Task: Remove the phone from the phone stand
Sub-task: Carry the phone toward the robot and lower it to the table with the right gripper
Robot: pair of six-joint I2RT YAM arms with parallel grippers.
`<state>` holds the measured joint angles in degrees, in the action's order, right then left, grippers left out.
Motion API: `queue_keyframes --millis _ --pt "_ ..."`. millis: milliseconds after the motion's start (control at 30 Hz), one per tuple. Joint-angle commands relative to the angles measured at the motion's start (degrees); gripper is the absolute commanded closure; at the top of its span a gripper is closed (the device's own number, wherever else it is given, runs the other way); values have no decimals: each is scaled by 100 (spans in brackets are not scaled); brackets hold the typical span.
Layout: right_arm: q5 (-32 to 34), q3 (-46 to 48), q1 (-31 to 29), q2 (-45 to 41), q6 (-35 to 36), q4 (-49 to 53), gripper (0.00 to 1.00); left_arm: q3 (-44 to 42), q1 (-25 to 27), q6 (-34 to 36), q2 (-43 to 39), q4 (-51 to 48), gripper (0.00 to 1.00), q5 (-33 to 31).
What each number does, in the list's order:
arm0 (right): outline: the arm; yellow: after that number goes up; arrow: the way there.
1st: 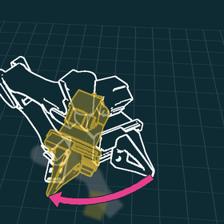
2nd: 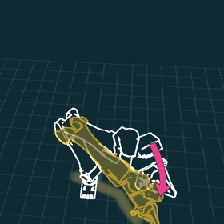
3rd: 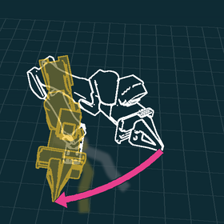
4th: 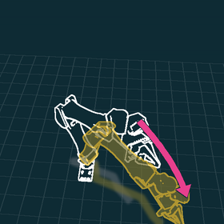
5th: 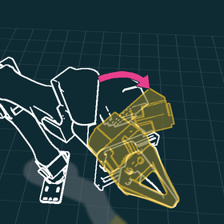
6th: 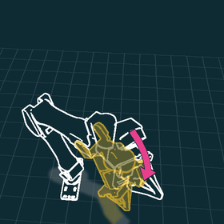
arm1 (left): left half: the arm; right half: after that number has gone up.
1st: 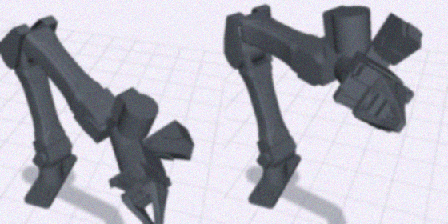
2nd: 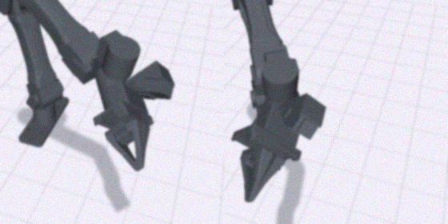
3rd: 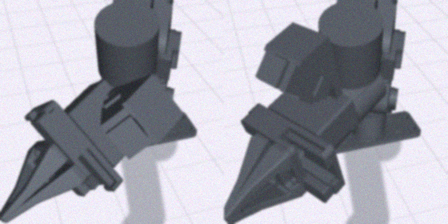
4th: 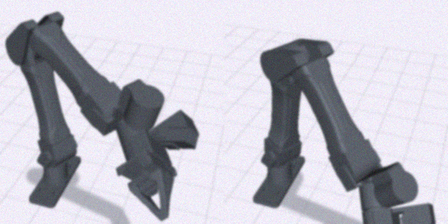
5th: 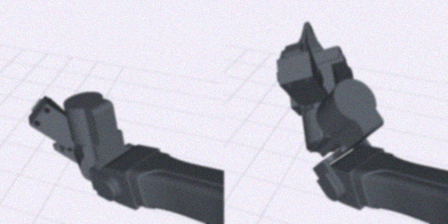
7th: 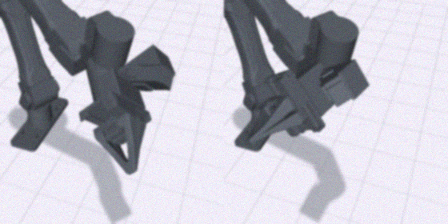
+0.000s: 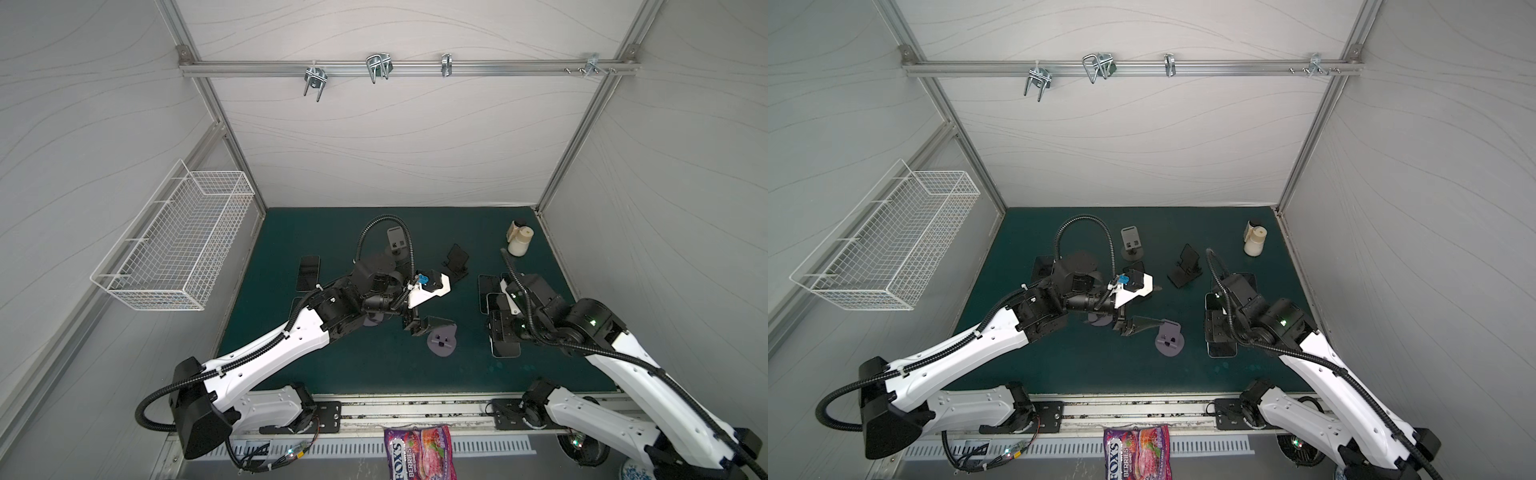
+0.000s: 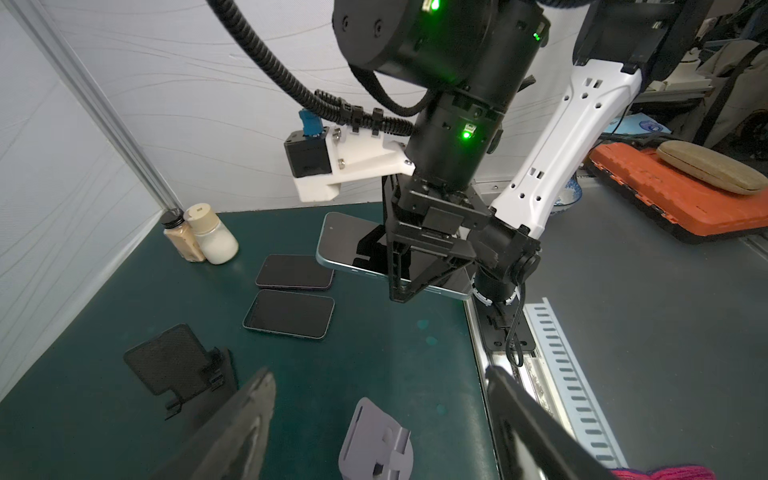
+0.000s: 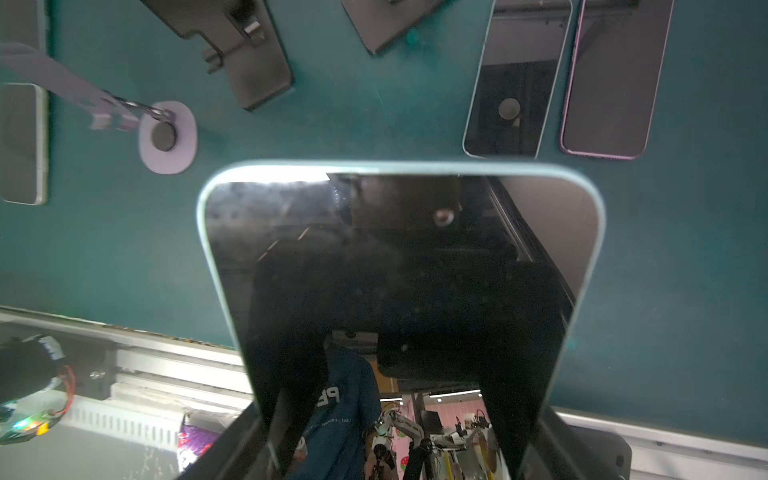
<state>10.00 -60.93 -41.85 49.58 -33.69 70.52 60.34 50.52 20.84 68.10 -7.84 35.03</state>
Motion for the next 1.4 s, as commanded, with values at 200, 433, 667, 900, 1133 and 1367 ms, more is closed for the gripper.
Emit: queue_keyframes --millis 200,433,667,900,1133,1367 --pt "358 228 367 42 37 41 50 536 144 243 374 199 19 383" --pt "243 286 762 154 380 85 50 602 375 351 531 203 19 369" --pt "-80 453 1192 525 564 -250 50 565 546 501 556 94 19 168" --pt "-346 675 1538 991 715 -691 50 438 571 461 477 125 19 -92" --pt "-837 908 1836 1379 862 -1231 49 253 598 417 365 203 19 -195" --pt "-1089 1267 1838 1928 560 -1829 49 -15 626 373 -182 -99 19 -505"
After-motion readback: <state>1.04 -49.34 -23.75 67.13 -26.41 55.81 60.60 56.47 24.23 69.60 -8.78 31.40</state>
